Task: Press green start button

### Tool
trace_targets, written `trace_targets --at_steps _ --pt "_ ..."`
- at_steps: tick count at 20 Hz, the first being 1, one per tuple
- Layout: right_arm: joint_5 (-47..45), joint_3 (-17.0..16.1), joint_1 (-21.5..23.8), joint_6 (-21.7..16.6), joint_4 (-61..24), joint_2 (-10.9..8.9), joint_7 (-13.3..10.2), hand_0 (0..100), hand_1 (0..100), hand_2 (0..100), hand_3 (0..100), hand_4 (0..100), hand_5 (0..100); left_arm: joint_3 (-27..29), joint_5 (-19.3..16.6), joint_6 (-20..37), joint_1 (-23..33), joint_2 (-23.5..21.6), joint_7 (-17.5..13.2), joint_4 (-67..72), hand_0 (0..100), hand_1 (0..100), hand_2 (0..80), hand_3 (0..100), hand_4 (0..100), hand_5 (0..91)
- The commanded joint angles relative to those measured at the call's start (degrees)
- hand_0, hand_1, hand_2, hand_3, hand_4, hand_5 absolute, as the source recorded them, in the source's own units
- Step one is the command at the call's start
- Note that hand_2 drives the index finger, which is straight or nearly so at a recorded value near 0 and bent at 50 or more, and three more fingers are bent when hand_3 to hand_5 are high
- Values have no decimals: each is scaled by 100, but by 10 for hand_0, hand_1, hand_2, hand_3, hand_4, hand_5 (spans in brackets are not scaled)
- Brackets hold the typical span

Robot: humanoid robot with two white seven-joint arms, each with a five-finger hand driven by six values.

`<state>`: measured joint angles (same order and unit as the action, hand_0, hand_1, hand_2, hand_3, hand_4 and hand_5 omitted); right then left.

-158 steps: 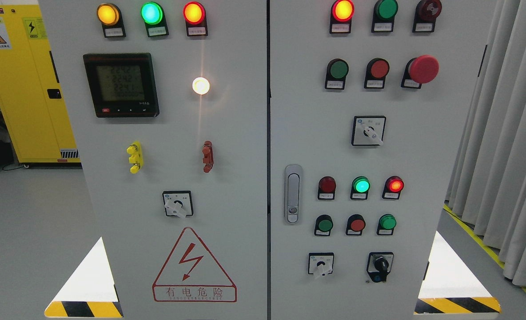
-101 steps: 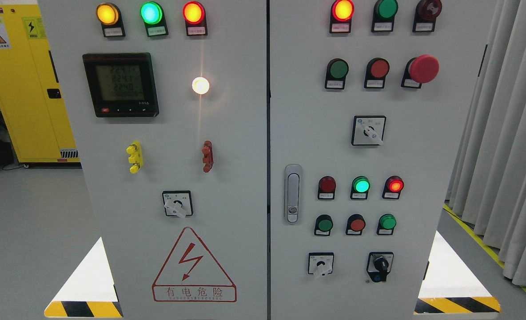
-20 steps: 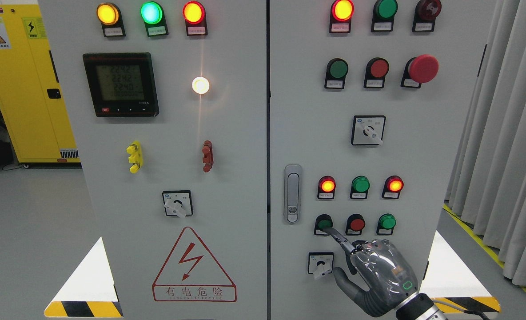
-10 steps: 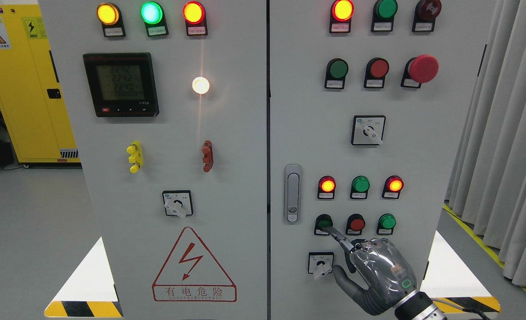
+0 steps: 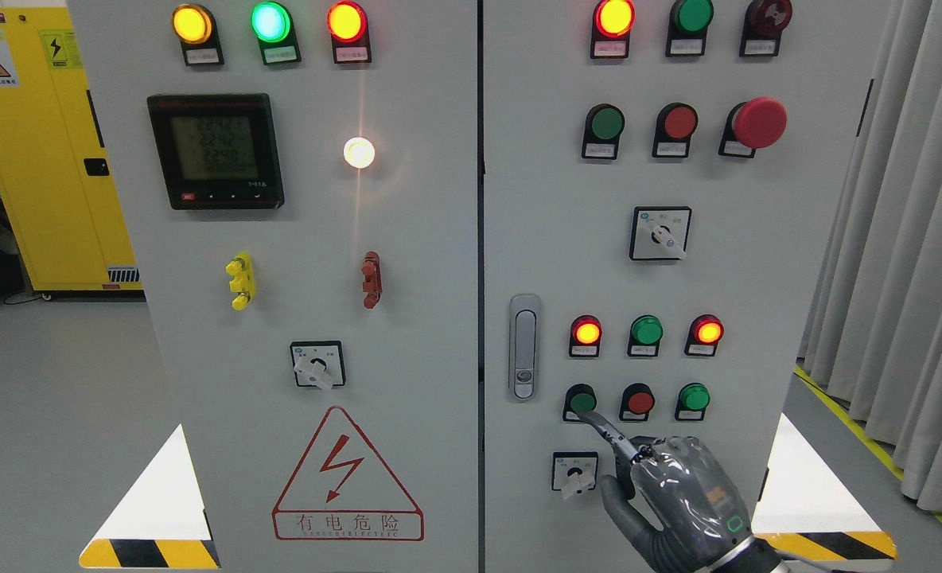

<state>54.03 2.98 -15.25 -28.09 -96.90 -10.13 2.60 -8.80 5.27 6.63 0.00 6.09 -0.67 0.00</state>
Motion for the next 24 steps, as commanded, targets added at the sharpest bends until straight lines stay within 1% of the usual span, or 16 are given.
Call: trace_targets --at_steps 1,2,3,4,5,6,7,8,9,10,11,12,14,16,18,24 --pt "-1539 36 400 -135 -207 2 12 1000 741 4 812 796 919 1 0 -3 -167 -3 -3 -158 120 556 0 0 0 0" --pt "-2093 36 444 -135 -277 2 47 1000 729 7 791 812 890 1 0 -3 -158 -3 -3 -158 120 556 0 0 0 0" --pt "-2542 36 496 -135 -356 2 82 1000 720 16 765 796 763 1 0 -3 -158 6 -3 -158 120 556 0 0 0 0" --pt "-3086 36 575 -126 -426 -7 152 1000 716 17 759 791 760 1 0 -3 -158 6 -3 -158 120 556 0 0 0 0" --pt "-3623 45 698 -118 -566 2 309 1000 690 19 706 745 671 1 0 -3 -167 -3 -3 -158 120 556 0 0 0 0" --pt "-4202 45 891 -57 -820 2 546 1000 626 19 473 524 490 1 0 -3 -167 -3 -3 -158 120 556 0 0 0 0" --pt "-4669 45 1049 40 -1014 2 722 1000 622 19 460 514 481 -7 0 -3 -158 -3 -3 -158 120 556 0 0 0 0" --pt "-5074 62 1146 241 -1181 19 855 1000 530 0 198 235 211 1 0 -3 -167 6 -3 -158 120 556 0 0 0 0" --pt "-5383 167 1226 486 -1357 37 960 838 498 0 129 174 148 1 0 -3 -167 -3 -3 -158 120 556 0 0 0 0" --pt "-5560 290 1270 663 -1454 46 996 740 463 0 44 103 67 1 0 -3 -167 6 -3 -158 120 556 0 0 0 0" --pt "-5762 413 1305 821 -1516 46 1023 592 452 0 33 101 54 1 0 -3 -158 -3 -3 -167 120 556 0 0 0 0" --pt "-5877 449 1314 840 -1525 46 1023 508 424 0 0 64 0 -7 0 -3 -158 -3 -3 -158 120 556 0 0 0 0" --pt "-5948 467 1358 849 -1525 46 1049 435 388 0 0 16 0 1 0 -3 -167 -3 -3 -158 120 556 0 0 0 0" --pt "-5957 493 1367 858 -1525 46 1198 397 381 0 0 2 0 1 0 -3 -167 -3 -3 -158 120 556 0 0 0 0" --pt "-5957 493 1376 867 -1525 46 1199 363 371 0 0 0 0 1 0 -3 -158 -3 -3 -158 120 556 0 0 0 0" --pt "-5957 502 1385 876 -1499 37 1190 327 375 0 0 0 0 1 0 -3 -158 -3 -3 -158 120 556 0 0 0 0"
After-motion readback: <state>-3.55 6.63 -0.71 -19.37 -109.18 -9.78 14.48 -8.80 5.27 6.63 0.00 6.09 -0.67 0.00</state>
